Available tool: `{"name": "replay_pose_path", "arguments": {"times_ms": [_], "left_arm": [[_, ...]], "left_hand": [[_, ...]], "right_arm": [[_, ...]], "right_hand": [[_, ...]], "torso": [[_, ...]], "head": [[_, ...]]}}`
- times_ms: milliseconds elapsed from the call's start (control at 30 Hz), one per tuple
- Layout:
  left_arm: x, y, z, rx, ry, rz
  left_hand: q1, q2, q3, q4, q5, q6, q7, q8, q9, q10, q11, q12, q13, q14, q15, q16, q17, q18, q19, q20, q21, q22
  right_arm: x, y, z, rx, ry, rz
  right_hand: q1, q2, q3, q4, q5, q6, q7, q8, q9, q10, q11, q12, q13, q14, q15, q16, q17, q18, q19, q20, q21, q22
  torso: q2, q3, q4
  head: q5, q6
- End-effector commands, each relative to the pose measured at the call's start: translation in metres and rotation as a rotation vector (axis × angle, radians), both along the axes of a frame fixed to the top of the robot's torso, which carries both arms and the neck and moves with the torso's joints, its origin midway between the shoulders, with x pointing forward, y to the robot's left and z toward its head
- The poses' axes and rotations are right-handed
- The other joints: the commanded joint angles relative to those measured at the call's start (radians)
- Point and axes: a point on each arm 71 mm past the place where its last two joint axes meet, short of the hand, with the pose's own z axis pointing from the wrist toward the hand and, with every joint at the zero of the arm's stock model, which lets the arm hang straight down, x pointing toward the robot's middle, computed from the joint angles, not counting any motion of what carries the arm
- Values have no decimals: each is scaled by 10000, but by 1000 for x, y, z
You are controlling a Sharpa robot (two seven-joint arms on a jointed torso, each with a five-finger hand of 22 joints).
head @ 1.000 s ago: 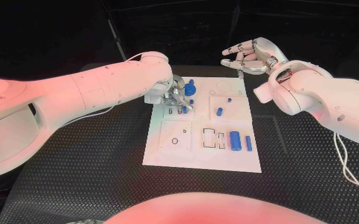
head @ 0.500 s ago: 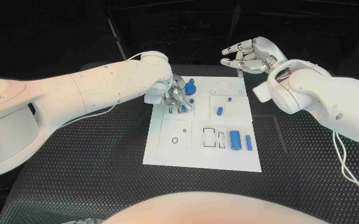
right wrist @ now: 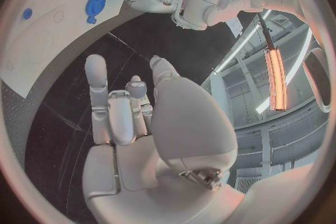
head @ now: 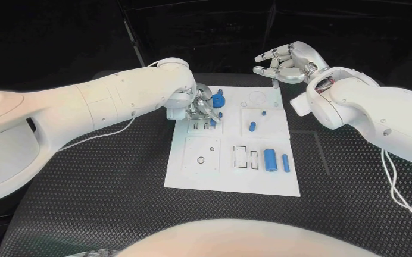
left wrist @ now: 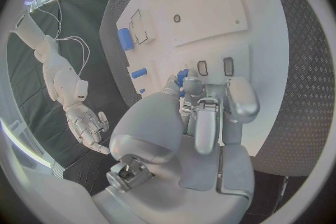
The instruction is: Assemble the parts on the task board
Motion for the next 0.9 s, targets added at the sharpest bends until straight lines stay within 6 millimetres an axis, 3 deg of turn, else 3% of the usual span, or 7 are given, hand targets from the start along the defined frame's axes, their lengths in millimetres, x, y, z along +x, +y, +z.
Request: {"name": "replay_pose_path", "arguments": {"times_ms": [33, 133, 333, 400, 500, 700, 900], "left_arm": [[-1, 2, 2, -810, 178, 597], [-2, 6, 3, -978, 96, 814], [-6, 15, 6, -1314, -288, 1309], [-9, 18, 6, -1414, -462, 1468], [-14, 21, 3, -1316, -935, 1536], [-22, 22, -8, -977, -1599, 1396], [-29, 21, -19, -832, -1928, 1358]], "left_hand": [[-400, -302, 1934, -1455, -6, -110, 28, 117, 144, 110, -8, -37, 12, 895, -32, 62, 2310, -141, 29, -44, 6, 15], [-727, -523, 2548, -1514, -33, -156, 34, 213, 266, 137, -13, -28, 20, 900, -31, 71, 2322, -139, 29, -43, 3, 30], [-1832, -1327, 4617, -1611, -4, -251, -4, 493, 620, 248, -26, 63, 85, 928, -47, 121, 2390, -142, 47, -46, -8, 79], [-2058, -1484, 5090, -1631, -4, -245, 14, 589, 717, 257, -34, 62, 64, 937, -46, 138, 2413, -145, 63, -52, 4, 107], [-2357, -1687, 5708, -1650, 11, -281, -8, 711, 850, 243, -19, 13, -36, 937, -51, 137, 2412, -144, 78, -58, 8, 132], [-2615, -1913, 6290, -1686, 14, -315, -15, 845, 994, 197, -37, -111, -231, 938, -61, 137, 2413, -151, 100, -61, 17, 167], [-2655, -2041, 6638, -1779, 13, -350, -20, 910, 1070, 196, -45, -159, -304, 941, -69, 142, 2419, -153, 118, -69, 25, 190]], "right_arm": [[1, 1, 1, -50, -45, 77], [2, 1, 1, -60, -36, 63], [3, -1, 0, -80, -30, 18], [4, -2, -1, -93, -23, -10], [4, -4, -1, -111, -12, -49], [5, -4, -2, -120, -2, -50], [6, -5, -2, -132, 8, -54]], "right_hand": [[43, 94, -50, 13, 65, -74, 24, 42, -4, -82, -20, -27, -14, 248, -60, -56, -19, 137, -53, 20, -67, -25], [45, 96, -50, 12, 87, -74, 24, 45, -4, -82, -20, -25, -17, 247, -60, -61, -24, 138, -53, 20, -71, -29], [49, 97, -49, 10, 100, -75, 24, 46, -4, -85, -21, -26, -21, 244, -61, -69, -33, 140, -61, 20, -83, -46], [49, 97, -49, 10, 100, -75, 24, 46, -4, -85, -21, -26, -21, 244, -61, -69, -33, 140, -61, 20, -83, -46], [56, 97, -48, 5, 120, -75, 23, 50, -4, -85, -21, -23, -23, 242, -61, -77, -43, 141, -60, 20, -87, -49], [77, 107, -40, -6, 161, -73, 22, 59, -2, -78, -23, -11, -20, 242, -63, -82, -45, 141, -60, 19, -98, -58], [87, 113, -34, -11, 174, -72, 21, 62, -2, -84, -25, -14, -29, 242, -63, -84, -46, 141, -57, 19, -99, -55]], "torso": [[-12, 9, 19], [-18, 10, 42], [-45, 31, 129], [-58, 30, 163], [-68, 58, 213], [-90, 89, 251], [-76, 89, 247]], "head": [[16, -3], [24, 0], [-10, -3], [-5, -16], [17, -38], [-7, -45], [-28, -34]]}}
